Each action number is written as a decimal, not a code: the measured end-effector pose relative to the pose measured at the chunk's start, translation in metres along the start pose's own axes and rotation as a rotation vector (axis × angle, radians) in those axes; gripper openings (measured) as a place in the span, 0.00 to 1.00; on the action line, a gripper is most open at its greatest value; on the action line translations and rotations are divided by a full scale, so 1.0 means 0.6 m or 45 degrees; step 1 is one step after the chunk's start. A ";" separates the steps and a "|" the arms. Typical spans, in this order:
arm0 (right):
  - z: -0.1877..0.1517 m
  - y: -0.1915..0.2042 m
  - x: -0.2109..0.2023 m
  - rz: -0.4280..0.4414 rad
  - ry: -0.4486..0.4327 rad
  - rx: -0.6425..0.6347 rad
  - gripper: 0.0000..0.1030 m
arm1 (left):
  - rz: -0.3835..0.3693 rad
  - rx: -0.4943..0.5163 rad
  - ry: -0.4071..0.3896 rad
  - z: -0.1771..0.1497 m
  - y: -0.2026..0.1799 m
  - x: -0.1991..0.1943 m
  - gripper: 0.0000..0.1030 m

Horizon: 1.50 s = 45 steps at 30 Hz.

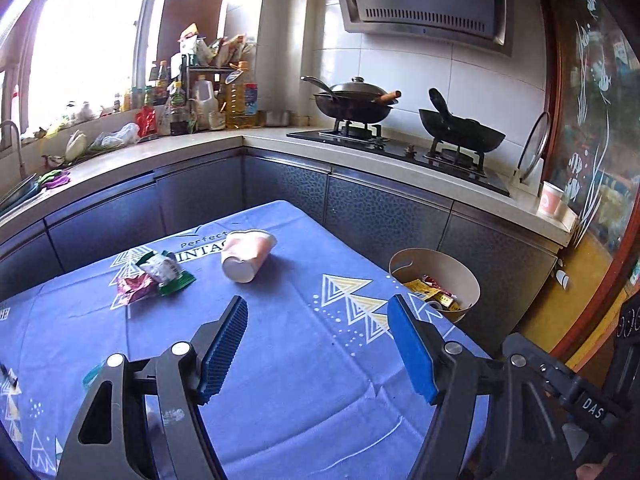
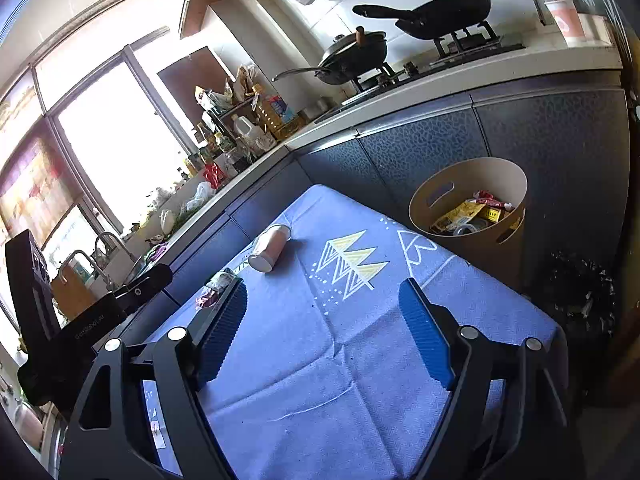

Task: Collect trash
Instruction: 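Move both tools back from the bin toward the table, then close the left gripper on the white-blue tissue pack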

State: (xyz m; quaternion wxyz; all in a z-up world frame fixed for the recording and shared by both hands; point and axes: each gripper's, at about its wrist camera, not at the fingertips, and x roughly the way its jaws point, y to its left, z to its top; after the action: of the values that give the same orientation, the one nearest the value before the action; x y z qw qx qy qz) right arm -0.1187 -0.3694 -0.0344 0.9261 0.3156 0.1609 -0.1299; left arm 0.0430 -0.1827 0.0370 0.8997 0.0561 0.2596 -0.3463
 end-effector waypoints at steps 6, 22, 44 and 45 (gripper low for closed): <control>-0.003 0.042 -0.020 -0.001 -0.059 -0.080 0.88 | 0.008 -0.025 -0.037 -0.009 0.020 -0.030 0.72; -0.018 0.074 -0.032 -0.030 -0.118 -0.134 0.90 | 0.002 -0.067 -0.069 -0.015 0.044 -0.048 0.72; -0.032 0.089 -0.014 -0.019 -0.046 -0.157 0.87 | -0.001 -0.103 -0.081 -0.022 0.066 -0.051 0.79; -0.033 0.090 -0.013 -0.019 -0.043 -0.159 0.87 | 0.001 -0.108 -0.083 -0.023 0.068 -0.051 0.80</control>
State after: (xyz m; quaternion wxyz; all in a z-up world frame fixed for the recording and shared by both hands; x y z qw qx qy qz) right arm -0.1115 -0.3147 -0.0168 0.9456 0.2536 0.1555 -0.1317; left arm 0.0449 -0.1299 0.0376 0.9094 0.0068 0.2448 -0.3362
